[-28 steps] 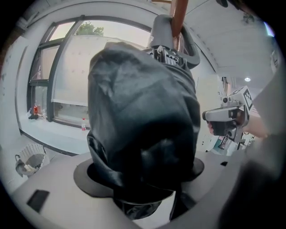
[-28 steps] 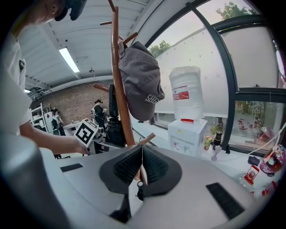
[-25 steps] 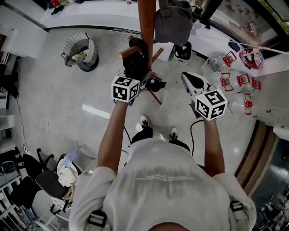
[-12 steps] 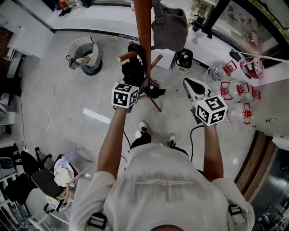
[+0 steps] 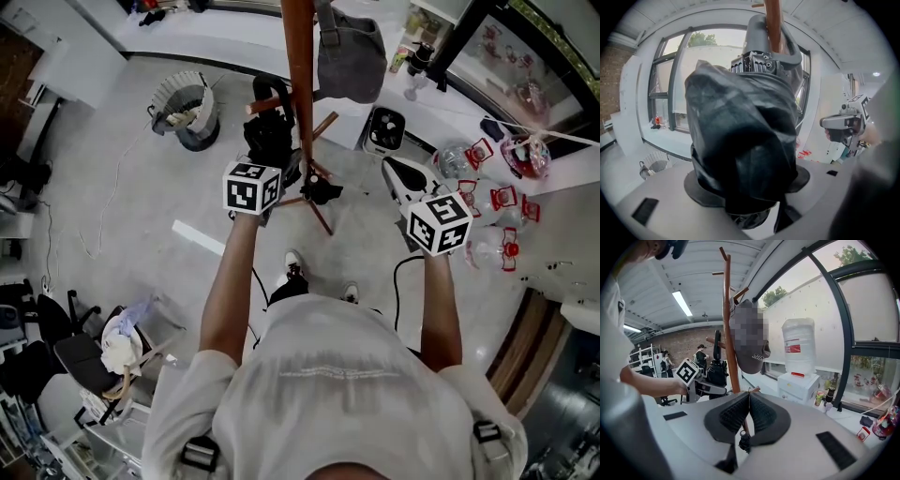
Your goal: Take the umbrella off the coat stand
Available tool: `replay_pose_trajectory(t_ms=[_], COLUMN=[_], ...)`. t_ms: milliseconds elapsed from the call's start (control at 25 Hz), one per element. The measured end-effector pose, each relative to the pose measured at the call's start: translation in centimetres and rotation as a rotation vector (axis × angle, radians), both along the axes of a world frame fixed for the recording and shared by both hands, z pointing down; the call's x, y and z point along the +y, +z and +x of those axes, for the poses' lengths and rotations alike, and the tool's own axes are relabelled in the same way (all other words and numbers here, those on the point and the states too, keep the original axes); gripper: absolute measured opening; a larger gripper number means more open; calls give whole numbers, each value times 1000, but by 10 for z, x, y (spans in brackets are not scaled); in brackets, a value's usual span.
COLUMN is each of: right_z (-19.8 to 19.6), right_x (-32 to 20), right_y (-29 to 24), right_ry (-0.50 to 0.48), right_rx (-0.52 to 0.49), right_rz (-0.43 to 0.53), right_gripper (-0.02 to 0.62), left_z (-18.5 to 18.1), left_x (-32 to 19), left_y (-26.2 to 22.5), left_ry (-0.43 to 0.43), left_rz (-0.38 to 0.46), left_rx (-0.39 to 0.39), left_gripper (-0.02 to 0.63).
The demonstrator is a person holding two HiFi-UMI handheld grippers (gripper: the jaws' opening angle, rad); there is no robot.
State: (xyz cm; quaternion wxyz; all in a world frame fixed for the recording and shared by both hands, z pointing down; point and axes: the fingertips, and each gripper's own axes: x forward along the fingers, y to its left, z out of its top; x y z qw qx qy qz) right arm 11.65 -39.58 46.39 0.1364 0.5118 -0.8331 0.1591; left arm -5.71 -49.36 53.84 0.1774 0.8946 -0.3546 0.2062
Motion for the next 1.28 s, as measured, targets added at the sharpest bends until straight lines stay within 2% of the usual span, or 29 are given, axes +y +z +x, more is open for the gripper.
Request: replay_pose_trajectory(t_ms=[480, 720, 840, 1280], right_z=[3, -2, -6, -12], right_x=[9, 14, 17, 38], right_y=[-17, -26, -33, -67], right_ry=[-39, -68, -91, -182], right_rx=[-20, -47, -53, -36], right_rz=[39, 63, 82, 176], right_gripper=[25, 25, 25, 25], left_z=[-31, -44, -51, -89], left_x=[19, 43, 57, 126], left_y=[-31, -43, -53, -82], left_ry=[-118, -130, -148, -303], left_rz=[8, 63, 83, 133], left_rx=[18, -63, -73, -55], left_gripper=[305, 304, 304, 305])
